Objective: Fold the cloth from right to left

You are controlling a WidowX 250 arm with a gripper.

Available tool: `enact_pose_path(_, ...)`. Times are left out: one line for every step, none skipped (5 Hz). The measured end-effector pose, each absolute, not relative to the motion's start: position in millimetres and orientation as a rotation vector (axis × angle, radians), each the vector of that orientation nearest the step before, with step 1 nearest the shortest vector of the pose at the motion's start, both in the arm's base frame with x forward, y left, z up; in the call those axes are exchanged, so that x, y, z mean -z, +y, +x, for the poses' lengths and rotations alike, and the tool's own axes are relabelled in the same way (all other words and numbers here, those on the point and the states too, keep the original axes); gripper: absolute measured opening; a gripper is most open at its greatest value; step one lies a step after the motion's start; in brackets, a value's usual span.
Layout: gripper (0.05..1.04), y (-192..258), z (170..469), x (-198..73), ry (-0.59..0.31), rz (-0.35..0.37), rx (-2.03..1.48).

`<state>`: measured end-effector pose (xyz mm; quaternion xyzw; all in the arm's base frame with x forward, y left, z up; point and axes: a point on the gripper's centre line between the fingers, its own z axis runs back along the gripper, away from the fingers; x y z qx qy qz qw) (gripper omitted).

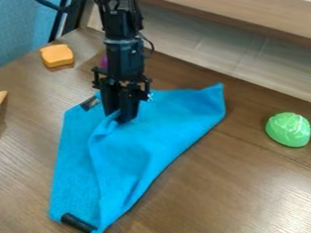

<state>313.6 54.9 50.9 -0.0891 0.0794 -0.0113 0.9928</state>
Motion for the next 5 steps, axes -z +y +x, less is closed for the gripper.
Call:
enact_pose_path(0.824,54.2,307.3,-45.5,0.179,-0.179,-0.005)
enact_pose_path(1.003,57.5,297.9,-38.6,0.200,-0.181,-0.020)
enact_pose_path(1.001,59.8,299.5,-53.4,0.158,-0.171,-0.023)
enact_pose_path(0.999,45.1,307.9,-75.5,0.114,-0.164,0.035)
enact_pose_path(0.999,17.0,320.8,-104.2,0.045,-0.120,0.138)
